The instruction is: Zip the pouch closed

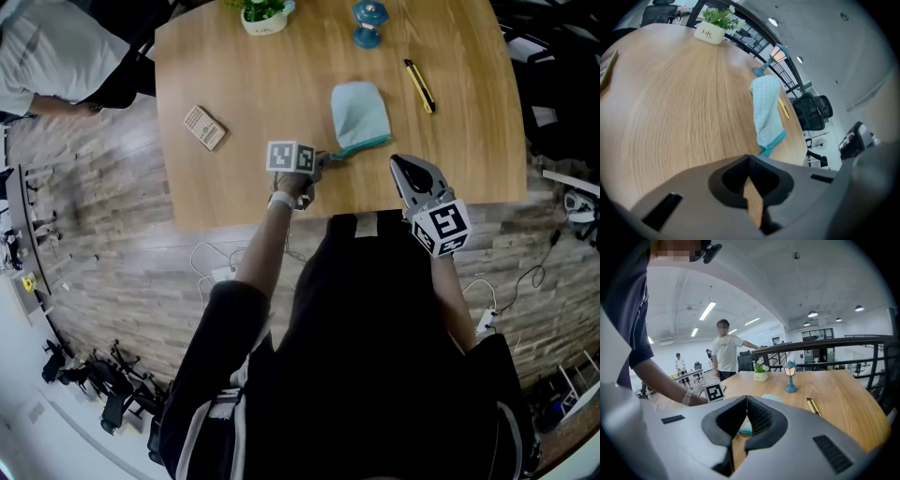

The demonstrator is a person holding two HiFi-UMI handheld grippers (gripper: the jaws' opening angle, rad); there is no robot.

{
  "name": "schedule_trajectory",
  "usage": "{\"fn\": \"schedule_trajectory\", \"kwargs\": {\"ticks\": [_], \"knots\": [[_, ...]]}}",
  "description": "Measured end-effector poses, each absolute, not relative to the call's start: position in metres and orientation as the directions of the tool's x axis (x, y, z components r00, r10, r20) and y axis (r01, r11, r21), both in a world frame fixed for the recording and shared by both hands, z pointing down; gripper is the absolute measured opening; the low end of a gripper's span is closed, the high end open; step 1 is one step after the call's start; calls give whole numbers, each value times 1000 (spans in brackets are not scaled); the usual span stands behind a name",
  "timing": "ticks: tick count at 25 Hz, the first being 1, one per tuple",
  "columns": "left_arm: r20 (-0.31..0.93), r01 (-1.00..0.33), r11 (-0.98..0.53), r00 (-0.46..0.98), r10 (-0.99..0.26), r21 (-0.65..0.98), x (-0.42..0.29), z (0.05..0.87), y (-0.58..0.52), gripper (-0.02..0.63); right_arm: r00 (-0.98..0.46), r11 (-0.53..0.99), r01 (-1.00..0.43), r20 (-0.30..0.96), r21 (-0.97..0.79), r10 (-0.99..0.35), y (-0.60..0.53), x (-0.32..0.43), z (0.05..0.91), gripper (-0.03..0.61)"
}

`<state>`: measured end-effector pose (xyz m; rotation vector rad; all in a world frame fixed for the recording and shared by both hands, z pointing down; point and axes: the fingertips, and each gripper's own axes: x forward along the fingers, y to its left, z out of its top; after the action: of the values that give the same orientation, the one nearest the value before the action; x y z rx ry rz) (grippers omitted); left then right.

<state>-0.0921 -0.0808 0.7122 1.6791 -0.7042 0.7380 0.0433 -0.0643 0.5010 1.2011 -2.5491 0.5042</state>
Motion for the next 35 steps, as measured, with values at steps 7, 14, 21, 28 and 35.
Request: {"fn": "schedule_trajectory", "kwargs": {"ticks": [7, 14, 21, 28, 35], "knots": [[747, -743, -144, 664, -34, 654, -92, 720, -80, 0, -675, 779, -620, 567, -90, -471, -46, -12, 568, 15], [684, -686, -19, 723, 94, 728, -91, 725, -82, -1, -535, 935, -330, 791, 128, -297, -39, -55, 672, 15], [621, -653, 60, 741, 256, 755, -91, 726, -79, -2, -449, 947, -251, 843, 198, -296, -46, -60, 708, 17], [587, -633, 63, 748, 310, 772, -90, 726, -77, -2, -400, 947, -140, 858, 290, -322, -50, -66, 716, 51], [583, -635, 43, 732, 353, 771, -90, 725, -74, -2, -394, 949, -175, 865, 261, -311, -58, -69, 714, 51]]}}
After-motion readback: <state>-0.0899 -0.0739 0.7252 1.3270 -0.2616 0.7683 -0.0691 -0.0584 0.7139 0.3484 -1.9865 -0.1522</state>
